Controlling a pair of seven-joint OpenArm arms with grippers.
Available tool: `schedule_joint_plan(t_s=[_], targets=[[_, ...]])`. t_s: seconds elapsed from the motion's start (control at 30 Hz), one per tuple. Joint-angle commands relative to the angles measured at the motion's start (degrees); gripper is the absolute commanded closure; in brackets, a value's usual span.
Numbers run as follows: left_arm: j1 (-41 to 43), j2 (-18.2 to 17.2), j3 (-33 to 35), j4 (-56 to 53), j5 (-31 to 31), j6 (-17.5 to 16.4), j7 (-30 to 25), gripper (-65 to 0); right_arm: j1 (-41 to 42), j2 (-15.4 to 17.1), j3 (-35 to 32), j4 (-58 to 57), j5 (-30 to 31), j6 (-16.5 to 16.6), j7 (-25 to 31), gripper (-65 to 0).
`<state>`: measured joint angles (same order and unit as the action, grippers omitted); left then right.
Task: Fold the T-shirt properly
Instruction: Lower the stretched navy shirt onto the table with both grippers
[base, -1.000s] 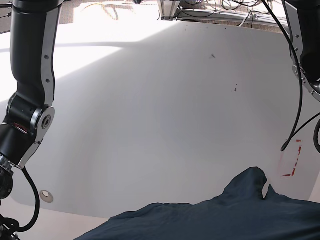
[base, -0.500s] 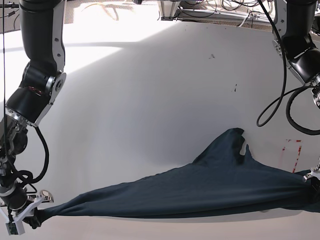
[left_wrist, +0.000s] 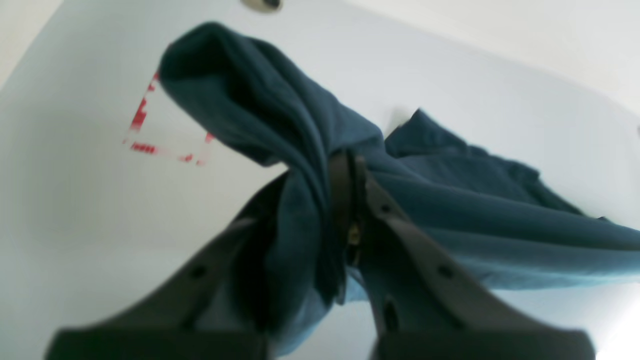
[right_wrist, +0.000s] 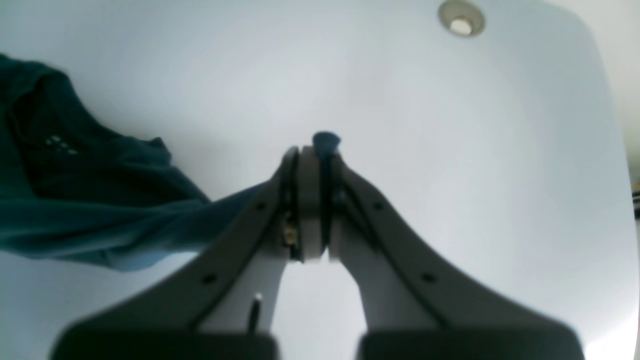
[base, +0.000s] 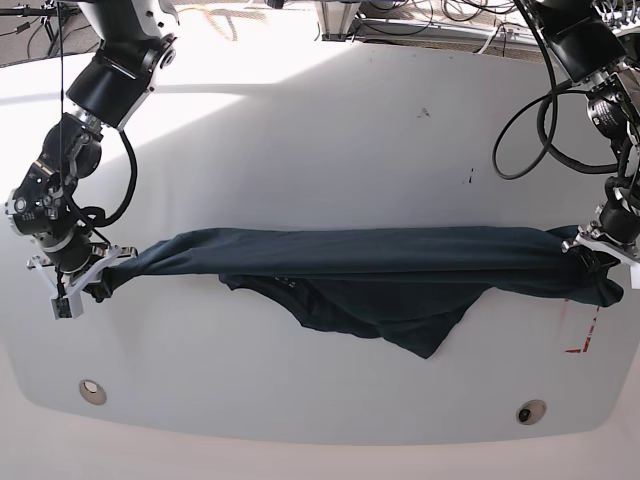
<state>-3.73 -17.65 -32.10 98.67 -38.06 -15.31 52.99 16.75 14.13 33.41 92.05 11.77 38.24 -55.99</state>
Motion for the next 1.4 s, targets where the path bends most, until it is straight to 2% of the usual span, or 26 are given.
schedule_joint_plan(t_s=[0.0,0.4,0.87,1.07,1.2,1.33,1.37], targets=[[1.4,-1.6,-0.2,1.3,-0.7,-0.6,-2.3,-1.1,-3.5,0.2,1.4,2.9,0.1,0.1,1.6,0.0],[13.0,-3.4,-1.0,3.4,-1.2,-0.6,-2.3,-1.1,-17.5,-3.7,2.2,9.0,0.1,0.1,1.6,0.0],[22.2,-5.3,-2.3,3.3,-0.7,-0.6,-2.3,-1.1,-27.5,-8.9,2.4,14.0,0.1,0.1,1.3,0.0],[24.3,-5.3,-2.3,3.3,-0.9,-0.6,-2.3,-1.1,-29.8,-9.3,2.3,14.0,0.1,0.0,1.3,-2.7],[24.8,-5.5,-2.3,3.3,-1.0,-0.6,-2.3,-1.1,-30.3,-9.4,2.3,14.0,0.1,-0.1,1.3,-9.7],[24.7,-5.5,-2.3,3.3,-0.7,-0.6,-2.3,-1.1,-30.3,-10.3,2.3,14.1,-0.2,-0.3,1.3,-22.2],[24.7,-5.5,-2.3,3.3,-0.7,-0.6,-2.3,-1.1,-30.4,-10.5,2.3,14.7,-0.3,-0.3,1.3,-27.1]])
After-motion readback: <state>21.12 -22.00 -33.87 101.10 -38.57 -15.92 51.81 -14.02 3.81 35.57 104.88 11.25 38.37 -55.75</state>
